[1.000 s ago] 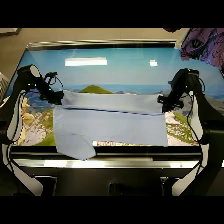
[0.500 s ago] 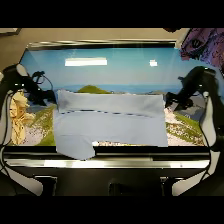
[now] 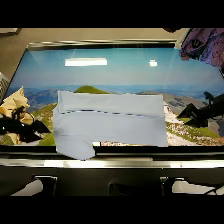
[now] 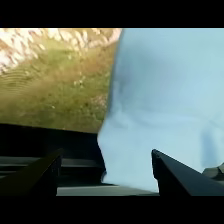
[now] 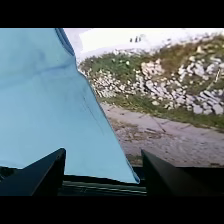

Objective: Fold the clothes and pants, and hang the long-sleeved shirts on hangers.

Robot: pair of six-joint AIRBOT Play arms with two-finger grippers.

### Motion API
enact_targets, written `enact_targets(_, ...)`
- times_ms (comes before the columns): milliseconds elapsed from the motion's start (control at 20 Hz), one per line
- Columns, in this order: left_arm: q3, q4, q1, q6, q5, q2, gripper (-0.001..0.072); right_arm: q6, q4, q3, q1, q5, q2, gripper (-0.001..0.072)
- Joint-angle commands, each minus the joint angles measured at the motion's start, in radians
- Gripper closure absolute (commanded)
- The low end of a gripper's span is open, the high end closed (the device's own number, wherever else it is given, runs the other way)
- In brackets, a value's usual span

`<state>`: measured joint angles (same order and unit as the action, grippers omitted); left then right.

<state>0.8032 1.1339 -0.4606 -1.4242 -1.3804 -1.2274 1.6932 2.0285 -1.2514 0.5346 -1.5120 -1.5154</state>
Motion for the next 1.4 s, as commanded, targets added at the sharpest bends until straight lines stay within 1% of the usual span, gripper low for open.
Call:
enact_targets(0,-0.279,-0.15,-0.028,0.103,0.069,0.13,0.0081,0.023,0.021,0.101,0.023,0.026,0.04,0.0169)
enact_targets(100,-0.339,-0.181,-0.028,0.135,0.073,0.131,0.0094,0.023,0.021,0.103,0.023,0.023,0.041,0.0169)
enact_targets(400,-0.378,-0.193,-0.028,0.142,0.122,0.13,0.011,0.027,0.018,0.106,0.023,0.023,0.041,0.017)
enact_targets(450,-0.378,-0.193,-0.028,0.143,0.126,0.13,0.0183,0.032,0.012,0.115,0.023,0.023,0.041,0.0181)
enact_targets(500,-0.378,-0.193,-0.028,0.146,0.125,0.129,0.0382,0.036,0.0,0.131,0.023,0.024,0.041,0.0189)
enact_targets(550,-0.378,-0.198,-0.028,0.146,0.126,0.127,0.0491,0.039,-0.013,0.156,0.023,0.027,0.041,0.0189)
enact_targets(600,-0.378,-0.211,-0.028,0.148,0.126,0.124,0.0539,0.039,-0.022,0.182,0.023,0.034,0.041,0.0188)
enact_targets(650,-0.378,-0.225,-0.028,0.158,0.125,0.123,0.0547,0.039,-0.023,0.212,0.023,0.046,0.041,0.0188)
enact_targets(750,-0.378,-0.238,-0.028,0.169,0.116,0.124,0.0689,0.05,-0.016,0.271,0.022,0.068,0.041,0.0188)
enact_targets(950,-0.378,-0.238,-0.028,0.169,0.114,0.124,0.069,0.081,0.029,0.359,0.021,0.097,0.041,0.0188)
enact_targets(1150,-0.378,-0.238,-0.028,0.169,0.113,0.124,0.0689,0.104,0.036,0.401,0.021,0.101,0.041,0.0187)
enact_targets(1350,-0.378,-0.238,-0.028,0.169,0.114,0.124,0.0689,0.126,0.08,0.45,0.021,0.116,0.041,0.0188)
